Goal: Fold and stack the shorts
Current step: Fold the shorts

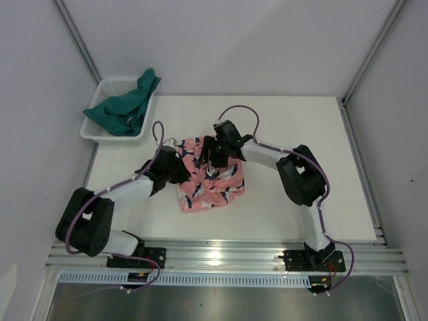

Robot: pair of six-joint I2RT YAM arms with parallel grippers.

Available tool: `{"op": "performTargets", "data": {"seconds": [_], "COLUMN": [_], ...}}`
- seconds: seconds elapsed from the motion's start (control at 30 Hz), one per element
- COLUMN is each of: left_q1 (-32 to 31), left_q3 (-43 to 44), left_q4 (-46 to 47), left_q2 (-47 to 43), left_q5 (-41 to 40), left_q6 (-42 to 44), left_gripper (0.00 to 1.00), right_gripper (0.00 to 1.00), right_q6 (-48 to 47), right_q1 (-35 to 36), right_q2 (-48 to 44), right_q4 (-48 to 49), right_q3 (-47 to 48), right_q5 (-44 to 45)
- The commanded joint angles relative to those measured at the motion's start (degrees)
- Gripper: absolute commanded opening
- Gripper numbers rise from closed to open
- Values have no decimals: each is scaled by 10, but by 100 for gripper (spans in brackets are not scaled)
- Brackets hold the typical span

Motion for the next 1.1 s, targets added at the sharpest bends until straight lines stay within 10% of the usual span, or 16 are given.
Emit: {"op": "performTargets", "data": {"seconds": [0.0,0.37,0.6,0.7,0.83,1.07], "left_q1": [-5,55,68,68,68,68], "left_q3": [-1,12,37,38,23,-37], "left_q4": [-31,-110,-150,-149,-144,-115], "left_q2": [-49,-150,-184,-196,-198,-212], "left_q5": [-10,-18,-18,-18,-18,-18], "left_q6": [11,29,40,38,37,25], "left_gripper": [17,20,21,21,21,19], "right_gripper": [66,68,65,50,5,0], "right_q6": [19,150,71,36,28,6], "right_q1": [-4,-34,-63,-64,-61,-40], "right_q2": [-80,-180,-246,-266,-278,-213], "right_q4": [27,267,201,171,185,192], "right_q3": [10,-139,-196,-214,-248,-239], "right_q5": [-42,-244,-153,-107,-20,43]}}
